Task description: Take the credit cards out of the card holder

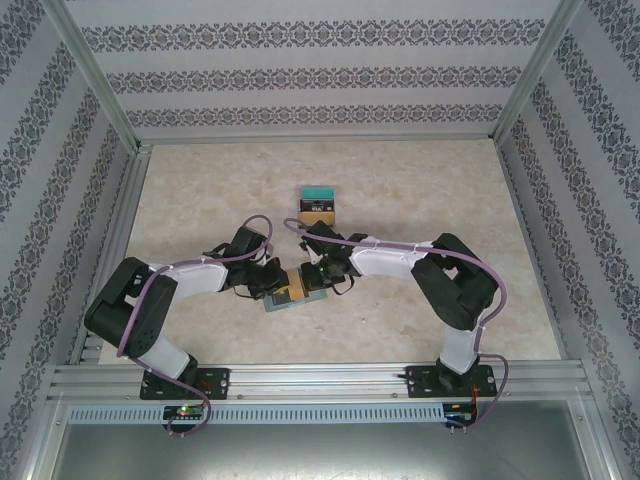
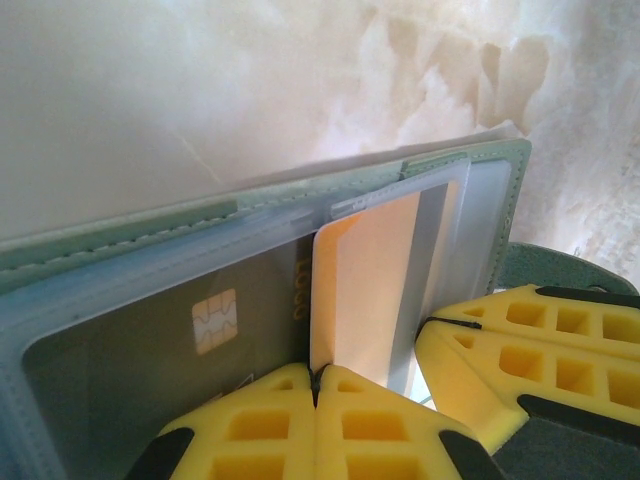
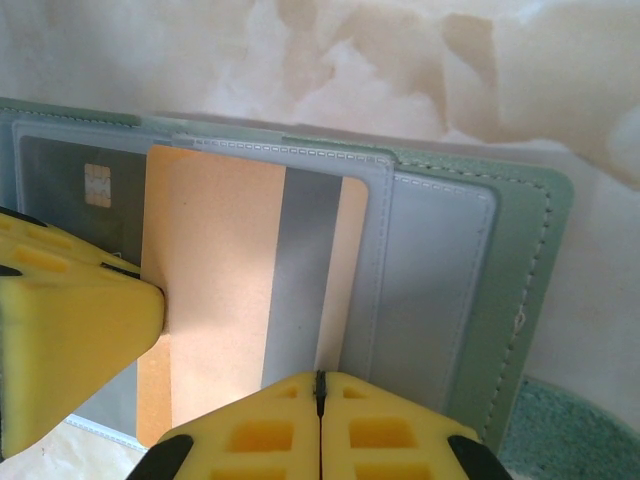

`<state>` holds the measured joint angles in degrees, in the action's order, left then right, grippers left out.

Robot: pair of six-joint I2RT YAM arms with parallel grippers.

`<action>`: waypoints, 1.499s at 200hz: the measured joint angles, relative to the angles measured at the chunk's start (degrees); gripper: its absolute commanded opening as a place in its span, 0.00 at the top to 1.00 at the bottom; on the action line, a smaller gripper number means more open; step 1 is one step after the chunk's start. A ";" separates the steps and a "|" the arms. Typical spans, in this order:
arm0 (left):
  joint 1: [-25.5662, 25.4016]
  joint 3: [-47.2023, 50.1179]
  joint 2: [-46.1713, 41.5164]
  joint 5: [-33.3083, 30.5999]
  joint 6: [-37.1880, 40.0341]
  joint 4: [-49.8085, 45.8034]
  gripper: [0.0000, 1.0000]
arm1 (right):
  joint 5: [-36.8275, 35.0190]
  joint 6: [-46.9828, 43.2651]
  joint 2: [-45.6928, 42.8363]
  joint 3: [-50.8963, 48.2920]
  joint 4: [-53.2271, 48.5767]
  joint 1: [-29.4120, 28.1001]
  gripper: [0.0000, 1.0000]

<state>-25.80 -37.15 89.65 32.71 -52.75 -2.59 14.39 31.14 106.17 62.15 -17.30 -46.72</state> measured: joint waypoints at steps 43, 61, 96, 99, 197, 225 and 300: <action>0.00 0.39 -1.11 -0.26 0.04 -0.11 1.00 | 0.00 0.15 0.02 0.00 0.02 0.02 0.91; 0.04 1.05 -2.54 -0.37 0.04 -0.28 1.00 | 0.04 0.17 0.04 0.00 0.31 0.00 0.92; 0.42 2.78 -5.97 -0.87 0.26 -1.49 1.00 | 0.20 0.17 0.13 -0.02 0.42 0.00 0.92; 0.44 2.93 -6.21 -0.98 0.26 -1.57 1.00 | 0.20 0.17 0.13 -0.02 0.42 0.00 0.91; 3.32 4.35 -13.18 -3.65 4.26 -10.91 1.00 | 0.20 0.15 0.13 -0.02 0.42 0.02 0.92; 3.45 4.37 -16.92 -4.33 4.66 -14.10 1.00 | 0.24 0.15 0.11 -0.02 0.44 0.11 0.90; 3.45 4.33 -26.43 -3.91 4.52 -16.06 1.00 | 0.07 0.76 -7.41 -0.04 -0.13 3.26 0.74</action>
<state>-22.35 -32.82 63.22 28.80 -48.23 -18.65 14.46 31.90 98.76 62.11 -17.43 -43.46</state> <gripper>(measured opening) 0.053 0.244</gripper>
